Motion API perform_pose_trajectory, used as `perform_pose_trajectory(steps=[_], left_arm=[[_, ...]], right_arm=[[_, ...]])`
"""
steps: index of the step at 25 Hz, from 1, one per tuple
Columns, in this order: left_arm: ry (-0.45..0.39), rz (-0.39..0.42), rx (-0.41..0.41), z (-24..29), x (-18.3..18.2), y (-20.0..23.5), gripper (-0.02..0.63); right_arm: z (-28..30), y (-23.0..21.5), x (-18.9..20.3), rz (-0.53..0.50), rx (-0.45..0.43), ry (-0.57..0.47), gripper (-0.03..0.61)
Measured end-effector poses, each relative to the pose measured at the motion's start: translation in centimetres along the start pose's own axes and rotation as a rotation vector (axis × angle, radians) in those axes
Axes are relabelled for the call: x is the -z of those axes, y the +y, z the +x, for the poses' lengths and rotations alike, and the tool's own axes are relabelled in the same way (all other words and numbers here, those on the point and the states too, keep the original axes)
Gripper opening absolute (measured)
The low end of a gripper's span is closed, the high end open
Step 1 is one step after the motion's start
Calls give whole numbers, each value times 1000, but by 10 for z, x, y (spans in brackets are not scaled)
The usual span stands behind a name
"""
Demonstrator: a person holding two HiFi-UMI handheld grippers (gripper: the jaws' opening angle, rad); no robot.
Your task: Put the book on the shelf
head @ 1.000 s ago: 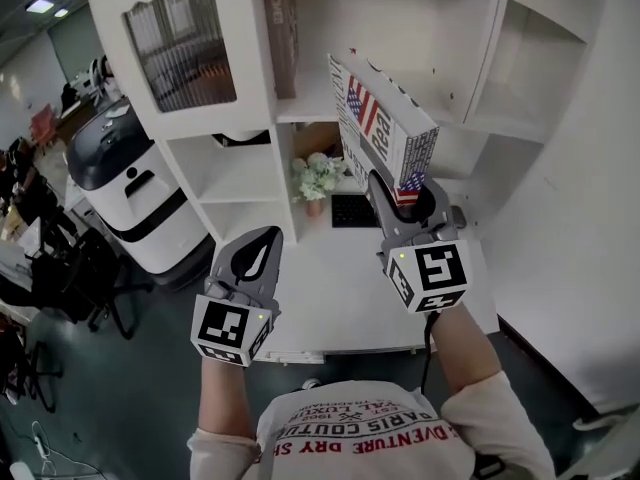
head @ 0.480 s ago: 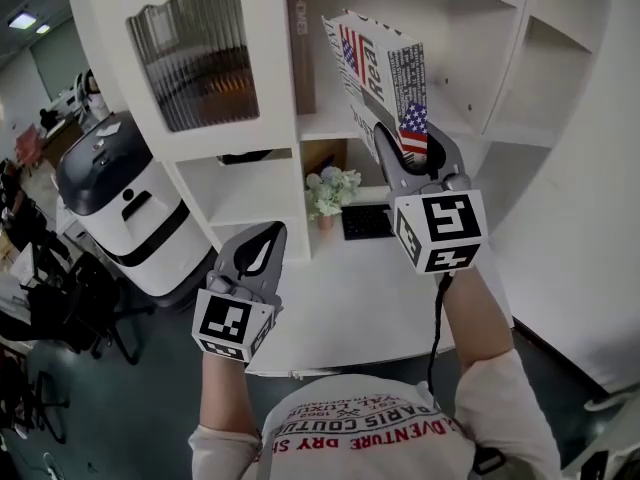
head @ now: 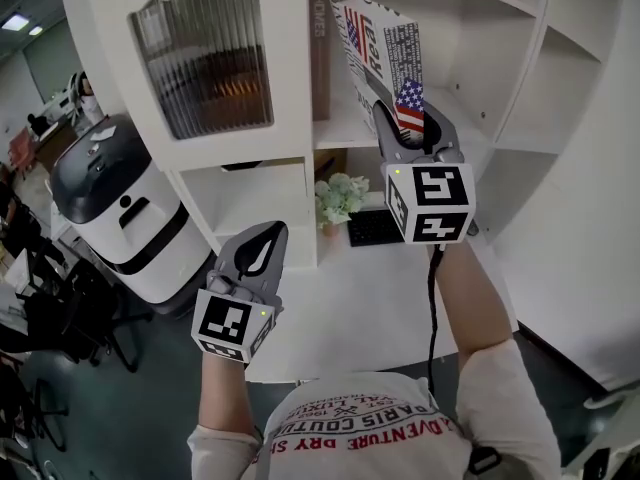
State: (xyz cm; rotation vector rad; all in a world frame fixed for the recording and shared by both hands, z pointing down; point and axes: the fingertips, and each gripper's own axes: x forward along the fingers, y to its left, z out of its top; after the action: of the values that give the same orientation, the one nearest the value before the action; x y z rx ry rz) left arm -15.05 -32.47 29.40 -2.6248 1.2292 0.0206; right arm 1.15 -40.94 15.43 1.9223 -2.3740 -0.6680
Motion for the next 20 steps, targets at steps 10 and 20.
perform_pose_trajectory(steps=[10,20], left_arm=[[49,-29,-14,31,20,16,5],[63,-52,-42,62,30,26,5]], right_arm=[[56,-14,25,-18,23,23,153],[105,-20,41,-32,-19,94,156]])
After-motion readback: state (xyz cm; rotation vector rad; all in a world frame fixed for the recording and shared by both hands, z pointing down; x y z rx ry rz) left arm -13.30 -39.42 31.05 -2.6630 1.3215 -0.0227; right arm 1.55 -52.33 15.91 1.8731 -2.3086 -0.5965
